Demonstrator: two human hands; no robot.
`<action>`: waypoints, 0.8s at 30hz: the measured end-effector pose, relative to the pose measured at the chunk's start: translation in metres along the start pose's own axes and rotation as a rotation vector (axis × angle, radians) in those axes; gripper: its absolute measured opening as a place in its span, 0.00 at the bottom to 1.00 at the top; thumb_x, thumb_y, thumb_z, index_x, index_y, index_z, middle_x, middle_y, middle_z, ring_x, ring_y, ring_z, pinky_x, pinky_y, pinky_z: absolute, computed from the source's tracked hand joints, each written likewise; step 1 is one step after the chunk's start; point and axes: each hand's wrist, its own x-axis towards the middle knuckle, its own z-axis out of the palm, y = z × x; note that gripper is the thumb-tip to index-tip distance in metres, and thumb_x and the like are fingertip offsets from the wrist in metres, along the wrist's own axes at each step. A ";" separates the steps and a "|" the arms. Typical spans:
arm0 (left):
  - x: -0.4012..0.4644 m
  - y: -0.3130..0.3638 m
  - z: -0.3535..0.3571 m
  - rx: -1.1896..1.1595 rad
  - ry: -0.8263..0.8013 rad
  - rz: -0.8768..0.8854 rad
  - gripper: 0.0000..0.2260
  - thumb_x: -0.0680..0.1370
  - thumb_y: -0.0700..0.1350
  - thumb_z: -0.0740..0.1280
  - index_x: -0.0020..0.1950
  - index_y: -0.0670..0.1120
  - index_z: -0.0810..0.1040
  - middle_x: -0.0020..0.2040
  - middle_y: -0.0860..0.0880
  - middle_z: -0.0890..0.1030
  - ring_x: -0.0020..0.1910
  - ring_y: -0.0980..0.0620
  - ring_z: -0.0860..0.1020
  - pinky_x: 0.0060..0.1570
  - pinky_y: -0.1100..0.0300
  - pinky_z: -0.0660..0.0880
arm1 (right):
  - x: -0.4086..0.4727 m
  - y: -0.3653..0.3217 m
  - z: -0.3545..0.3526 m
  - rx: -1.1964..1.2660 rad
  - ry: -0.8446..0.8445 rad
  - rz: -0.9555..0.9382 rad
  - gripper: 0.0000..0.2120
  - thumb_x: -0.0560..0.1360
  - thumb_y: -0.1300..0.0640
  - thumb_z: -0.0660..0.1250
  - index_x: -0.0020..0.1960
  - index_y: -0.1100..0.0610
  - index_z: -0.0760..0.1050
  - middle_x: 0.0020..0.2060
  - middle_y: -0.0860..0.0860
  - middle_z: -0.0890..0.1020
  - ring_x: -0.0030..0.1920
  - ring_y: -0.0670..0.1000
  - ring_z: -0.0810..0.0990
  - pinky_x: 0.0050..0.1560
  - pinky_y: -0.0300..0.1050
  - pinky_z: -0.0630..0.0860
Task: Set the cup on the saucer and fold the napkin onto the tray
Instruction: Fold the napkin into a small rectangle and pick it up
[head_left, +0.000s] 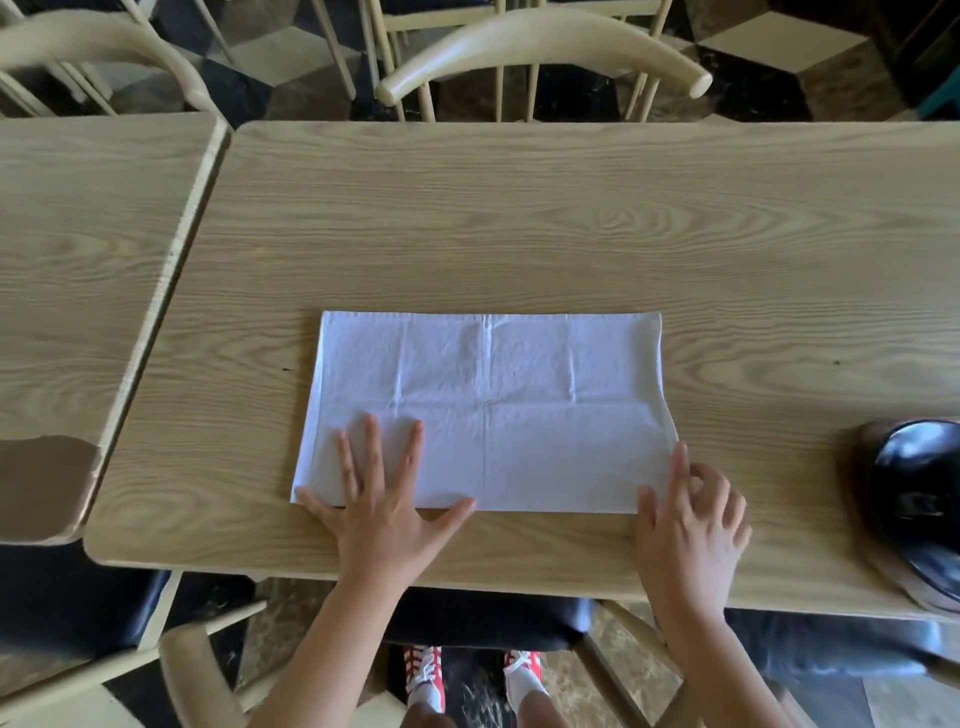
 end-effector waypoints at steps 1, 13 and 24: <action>0.000 0.000 0.000 0.004 -0.004 0.001 0.43 0.62 0.80 0.46 0.72 0.65 0.36 0.76 0.51 0.33 0.73 0.46 0.30 0.58 0.24 0.37 | 0.003 -0.003 -0.002 0.065 -0.010 0.029 0.25 0.73 0.61 0.67 0.68 0.62 0.67 0.54 0.63 0.74 0.54 0.64 0.70 0.52 0.59 0.68; 0.001 -0.002 0.002 0.017 -0.011 -0.022 0.44 0.61 0.81 0.44 0.70 0.66 0.33 0.75 0.53 0.30 0.72 0.47 0.29 0.59 0.23 0.38 | 0.046 -0.009 -0.033 1.000 -0.385 0.499 0.03 0.72 0.61 0.66 0.43 0.58 0.80 0.35 0.53 0.77 0.35 0.51 0.71 0.35 0.43 0.68; 0.002 0.001 -0.004 -0.070 -0.054 -0.031 0.46 0.57 0.78 0.54 0.71 0.68 0.42 0.75 0.54 0.32 0.72 0.47 0.29 0.58 0.21 0.40 | 0.038 -0.125 -0.074 1.280 -0.477 0.030 0.12 0.72 0.63 0.64 0.44 0.51 0.84 0.33 0.45 0.84 0.36 0.42 0.77 0.36 0.33 0.71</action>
